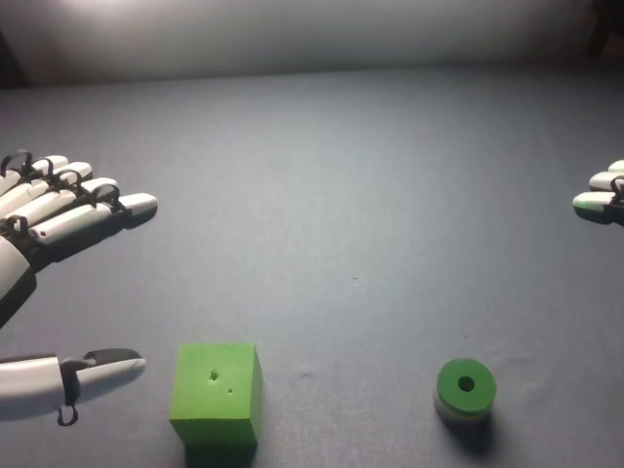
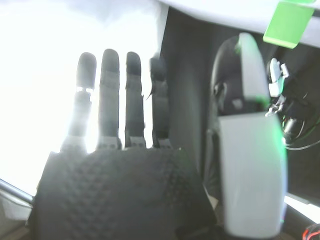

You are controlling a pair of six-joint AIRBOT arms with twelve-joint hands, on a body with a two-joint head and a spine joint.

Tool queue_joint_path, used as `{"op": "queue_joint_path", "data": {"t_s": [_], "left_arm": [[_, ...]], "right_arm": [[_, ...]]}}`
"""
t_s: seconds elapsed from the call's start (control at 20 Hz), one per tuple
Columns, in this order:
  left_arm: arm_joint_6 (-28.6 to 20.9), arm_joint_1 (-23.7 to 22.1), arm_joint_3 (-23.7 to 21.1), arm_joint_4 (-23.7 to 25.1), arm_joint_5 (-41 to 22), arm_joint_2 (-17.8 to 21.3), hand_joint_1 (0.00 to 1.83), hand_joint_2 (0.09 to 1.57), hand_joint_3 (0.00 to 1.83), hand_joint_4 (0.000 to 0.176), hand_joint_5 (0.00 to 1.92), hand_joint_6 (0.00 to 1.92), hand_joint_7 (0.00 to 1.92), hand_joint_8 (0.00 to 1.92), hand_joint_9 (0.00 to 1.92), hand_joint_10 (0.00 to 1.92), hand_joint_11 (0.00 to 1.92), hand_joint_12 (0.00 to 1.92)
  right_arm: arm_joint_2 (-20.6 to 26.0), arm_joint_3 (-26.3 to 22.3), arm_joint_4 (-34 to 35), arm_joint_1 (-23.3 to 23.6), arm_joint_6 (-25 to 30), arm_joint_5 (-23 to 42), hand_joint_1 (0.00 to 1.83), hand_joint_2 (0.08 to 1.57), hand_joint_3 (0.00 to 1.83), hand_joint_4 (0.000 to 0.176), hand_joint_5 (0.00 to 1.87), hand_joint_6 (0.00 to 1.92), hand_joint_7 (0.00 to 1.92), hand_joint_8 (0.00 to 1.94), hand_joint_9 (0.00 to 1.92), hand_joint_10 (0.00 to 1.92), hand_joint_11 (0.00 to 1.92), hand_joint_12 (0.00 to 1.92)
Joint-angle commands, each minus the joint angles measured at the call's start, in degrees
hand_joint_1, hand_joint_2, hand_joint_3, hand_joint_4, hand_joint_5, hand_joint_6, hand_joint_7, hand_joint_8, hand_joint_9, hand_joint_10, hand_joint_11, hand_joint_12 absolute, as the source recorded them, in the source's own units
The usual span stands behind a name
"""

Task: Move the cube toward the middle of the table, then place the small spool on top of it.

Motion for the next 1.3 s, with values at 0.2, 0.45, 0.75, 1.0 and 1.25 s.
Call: {"op": "queue_joint_path", "data": {"t_s": [0.2,0.45,0.75,1.0,1.25], "left_arm": [[-5.5,-0.9,0.3,6.1,-4.8,-0.4,0.53,0.89,0.00,0.176,0.28,0.00,0.21,0.00,0.13,0.00,0.00,0.21],[-8.8,-5.1,1.1,14.1,1.7,-2.0,0.53,0.79,0.00,0.176,0.29,0.00,0.26,0.00,0.20,0.00,0.00,0.42],[-8.5,-11.0,4.2,18.7,14.1,-6.7,0.59,0.87,0.00,0.176,0.29,0.00,0.21,0.00,0.17,0.00,0.00,0.49],[-2.3,-12.3,4.3,17.4,19.0,-7.5,0.68,0.85,0.00,0.153,0.30,0.01,0.20,0.00,0.17,0.00,0.00,0.50],[1.5,-12.4,4.0,14.9,19.5,-7.5,0.81,0.89,0.00,0.135,0.32,0.00,0.17,0.00,0.24,0.01,0.00,0.95]], "right_arm": [[0.0,0.2,0.8,0.7,0.5,6.8,0.66,1.30,0.00,0.000,0.37,0.00,0.29,0.00,0.27,0.00,0.01,0.85],[0.0,0.3,0.8,0.8,0.5,6.8,0.69,1.31,0.00,0.000,0.39,0.00,0.31,0.00,0.29,0.01,0.03,0.84],[0.0,0.3,0.8,0.8,0.5,6.8,0.69,1.31,0.00,0.000,0.39,0.00,0.31,0.00,0.29,0.00,0.00,0.91],[0.0,0.3,0.8,0.8,0.5,6.4,0.70,1.30,0.00,0.000,0.41,0.00,0.33,0.00,0.32,0.01,0.06,0.86],[0.0,0.3,0.8,0.8,0.5,6.2,0.67,1.32,0.01,0.000,0.41,0.00,0.32,0.00,0.31,0.00,0.05,0.86]]}}
